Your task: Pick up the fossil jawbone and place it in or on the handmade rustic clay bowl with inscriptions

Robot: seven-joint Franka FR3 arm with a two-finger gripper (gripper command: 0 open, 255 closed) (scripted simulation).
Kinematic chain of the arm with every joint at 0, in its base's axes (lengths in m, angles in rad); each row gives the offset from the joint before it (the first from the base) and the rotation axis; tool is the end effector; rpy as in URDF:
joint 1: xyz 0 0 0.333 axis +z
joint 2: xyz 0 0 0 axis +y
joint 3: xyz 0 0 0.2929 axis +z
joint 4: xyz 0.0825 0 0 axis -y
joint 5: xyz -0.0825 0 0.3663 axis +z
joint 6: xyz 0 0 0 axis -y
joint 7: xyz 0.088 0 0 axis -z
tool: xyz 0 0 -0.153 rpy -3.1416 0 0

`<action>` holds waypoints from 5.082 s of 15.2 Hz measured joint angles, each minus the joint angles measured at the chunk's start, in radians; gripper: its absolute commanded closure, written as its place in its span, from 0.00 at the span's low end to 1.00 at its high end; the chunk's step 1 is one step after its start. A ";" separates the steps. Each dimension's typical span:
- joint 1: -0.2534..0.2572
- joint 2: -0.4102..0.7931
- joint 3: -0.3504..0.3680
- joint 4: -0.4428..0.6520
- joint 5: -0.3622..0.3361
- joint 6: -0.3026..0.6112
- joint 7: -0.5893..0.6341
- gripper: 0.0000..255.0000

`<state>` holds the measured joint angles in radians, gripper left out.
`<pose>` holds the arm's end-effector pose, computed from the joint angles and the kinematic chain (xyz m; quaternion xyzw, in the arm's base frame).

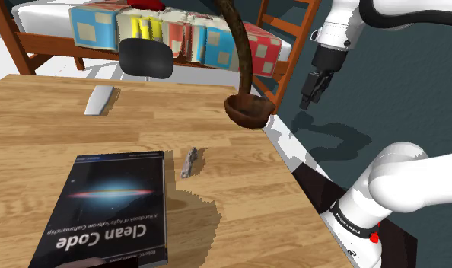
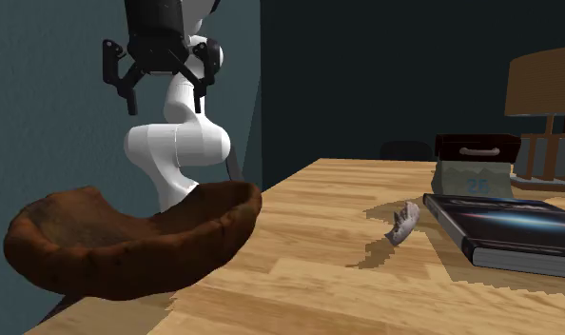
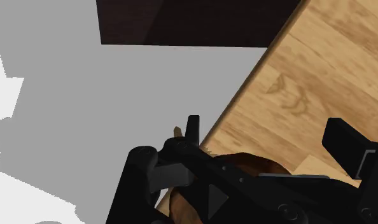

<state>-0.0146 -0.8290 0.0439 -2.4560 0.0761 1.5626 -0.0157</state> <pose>0.2879 0.0213 0.4950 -0.9991 -0.0139 0.0324 0.0219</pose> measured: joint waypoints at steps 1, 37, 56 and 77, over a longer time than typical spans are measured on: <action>0.000 0.000 0.000 0.000 0.000 0.000 0.000 0.00; -0.053 1.083 0.763 0.612 -0.156 0.266 1.620 0.00; -0.053 1.090 0.760 0.572 -0.163 0.312 1.625 1.00; -0.068 1.016 0.780 0.756 -0.106 0.076 1.604 1.00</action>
<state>-0.0821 0.1868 0.8237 -1.7002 -0.0303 1.6382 1.5880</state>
